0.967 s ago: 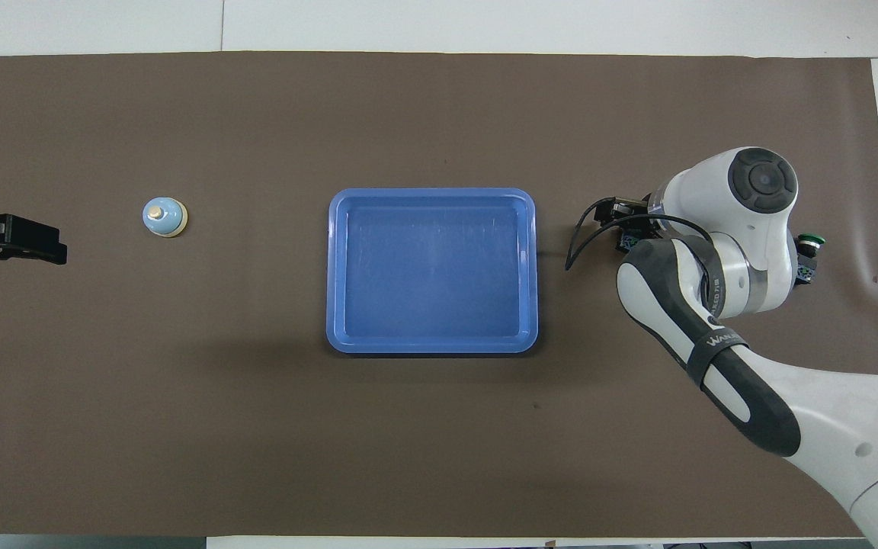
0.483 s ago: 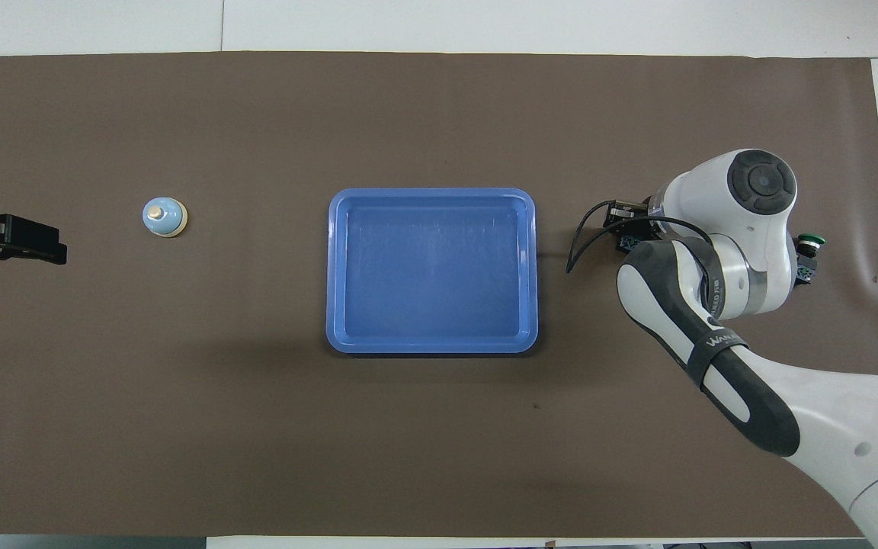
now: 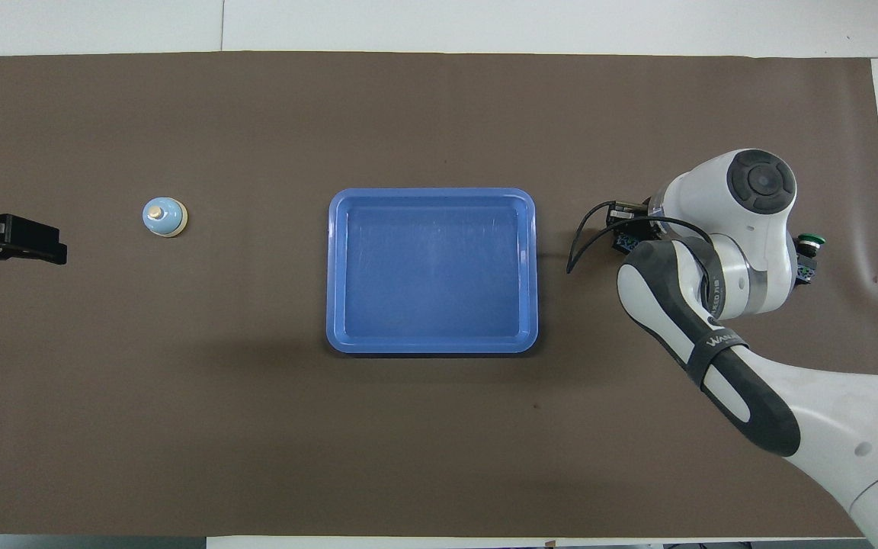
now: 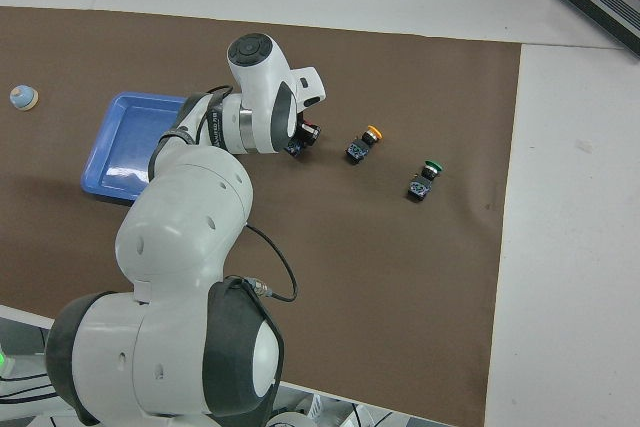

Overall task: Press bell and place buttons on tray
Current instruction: 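Carry the red button over the blue tray and release it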

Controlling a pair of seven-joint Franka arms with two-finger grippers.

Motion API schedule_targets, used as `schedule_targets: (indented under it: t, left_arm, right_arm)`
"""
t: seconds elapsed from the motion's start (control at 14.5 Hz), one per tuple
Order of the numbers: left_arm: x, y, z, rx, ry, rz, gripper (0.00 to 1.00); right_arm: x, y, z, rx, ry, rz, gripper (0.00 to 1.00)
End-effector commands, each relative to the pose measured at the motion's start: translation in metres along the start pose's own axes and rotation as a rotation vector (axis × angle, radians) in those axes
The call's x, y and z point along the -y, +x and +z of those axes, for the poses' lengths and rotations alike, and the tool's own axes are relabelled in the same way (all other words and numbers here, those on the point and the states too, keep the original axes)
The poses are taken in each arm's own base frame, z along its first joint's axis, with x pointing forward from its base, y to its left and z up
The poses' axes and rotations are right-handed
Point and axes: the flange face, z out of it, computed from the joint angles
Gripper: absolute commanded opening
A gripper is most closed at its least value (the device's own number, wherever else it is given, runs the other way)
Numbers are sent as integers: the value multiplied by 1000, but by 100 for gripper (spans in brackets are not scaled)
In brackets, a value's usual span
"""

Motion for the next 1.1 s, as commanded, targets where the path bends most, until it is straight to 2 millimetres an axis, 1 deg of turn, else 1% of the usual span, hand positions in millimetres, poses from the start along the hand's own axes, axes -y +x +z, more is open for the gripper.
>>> schedule_targets:
  t: [0.0,0.07,0.21,0.28,0.35,0.41,0.48,0.55,0.62,0.76,0.83,0.9,1.04]
  left_arm:
    - [1,-1,-3,9,12,-5,100]
    - [1,-1,-3,9,12,-5,100]
    - [1,-1,-3,9,12,-5,100]
    - [1,-1,-3,9,12,-5,100]
    - [1,-1,-3,9,12,-5,100]
    - [1,-1,-3,9,12,-5,100]
    - [1,-1,-3,9,12,-5,100]
    - [1,-1,-3,8,12,-5,100]
    - [1,-1,-3,9,12,-5,100]
    - [1,-1,-3,9,12,-5,100]
    - [1,-1,-3,9,12,-5,100]
    - [1,-1,-3,8,12,-5,100]
    - [1,-1,-3,9,12,-5,100]
  right_arm:
    - [42,6,-55,22,3,-64,0]
    - [62,-1,-67,29,7,-91,0]
    - [102,-21,-79,44,13,-141,0]
    - [120,-32,-79,44,14,-164,0]
    - [145,-48,-79,37,17,-209,0]
    - [163,-63,-77,39,16,-243,0]
    - [172,-70,-74,36,18,-256,0]
    - [182,-80,-66,30,22,-274,0]
    - [190,-90,-53,27,24,-292,0]
    - [193,-103,-31,28,24,-308,0]
    - [198,-113,-20,33,20,-323,0]
    - [199,-119,-12,36,18,-330,0]
    - [196,-124,2,28,23,-331,0]
